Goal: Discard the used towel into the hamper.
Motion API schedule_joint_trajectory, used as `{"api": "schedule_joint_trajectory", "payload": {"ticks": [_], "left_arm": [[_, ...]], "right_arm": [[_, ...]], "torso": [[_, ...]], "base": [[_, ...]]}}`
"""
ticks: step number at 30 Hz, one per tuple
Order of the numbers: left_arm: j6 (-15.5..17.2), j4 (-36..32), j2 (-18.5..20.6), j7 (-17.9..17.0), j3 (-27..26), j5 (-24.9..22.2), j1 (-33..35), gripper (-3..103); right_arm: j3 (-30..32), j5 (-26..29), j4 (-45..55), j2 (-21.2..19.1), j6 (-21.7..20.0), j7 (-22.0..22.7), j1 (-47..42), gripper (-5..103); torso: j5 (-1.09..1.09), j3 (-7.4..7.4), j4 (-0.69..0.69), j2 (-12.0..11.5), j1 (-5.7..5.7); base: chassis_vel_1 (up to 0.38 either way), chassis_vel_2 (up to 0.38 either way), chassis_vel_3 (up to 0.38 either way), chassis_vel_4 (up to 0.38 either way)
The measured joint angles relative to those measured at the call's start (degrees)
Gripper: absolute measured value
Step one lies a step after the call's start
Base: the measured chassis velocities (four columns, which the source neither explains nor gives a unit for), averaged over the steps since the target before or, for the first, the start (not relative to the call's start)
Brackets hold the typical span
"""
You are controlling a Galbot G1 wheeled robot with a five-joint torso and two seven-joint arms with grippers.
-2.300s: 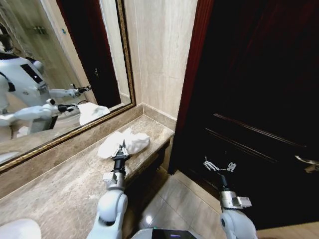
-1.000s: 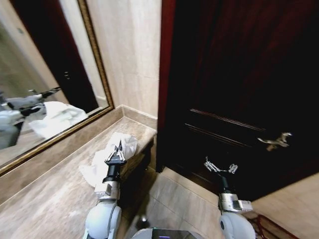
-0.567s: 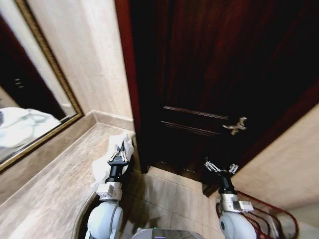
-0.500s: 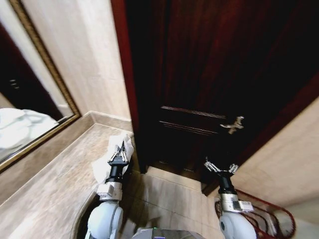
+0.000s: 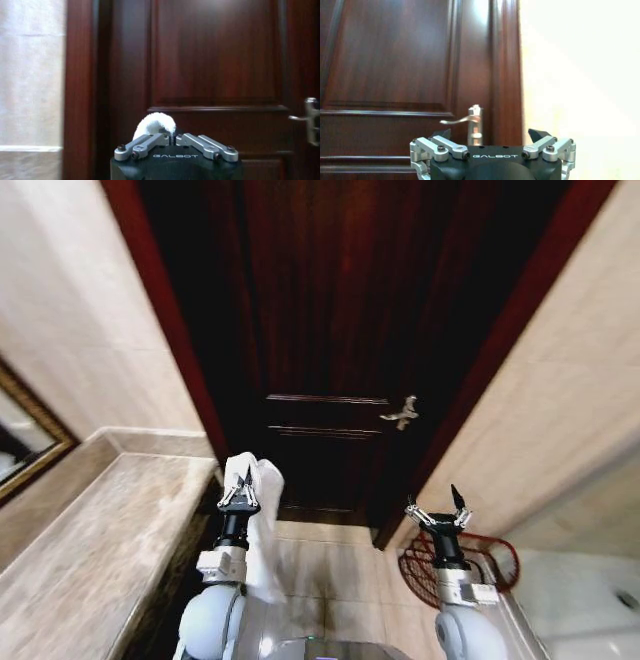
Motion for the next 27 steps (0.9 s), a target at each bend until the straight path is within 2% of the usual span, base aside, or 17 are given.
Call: {"api": "schedule_joint_trajectory", "payload": {"ticks": [27], "left_arm": [[-0.4,1.6,0.0,-0.2,0.0,-0.1,-0.8,2]], "right_arm": [[0.6,0.1,-0.3,0.0,0.3,0.0,0.0,100]], "torso": [[0.01,0.0,0.0,0.0,0.0]], "base": [[-0.126,-0.126,-0.123,-0.123]]}}
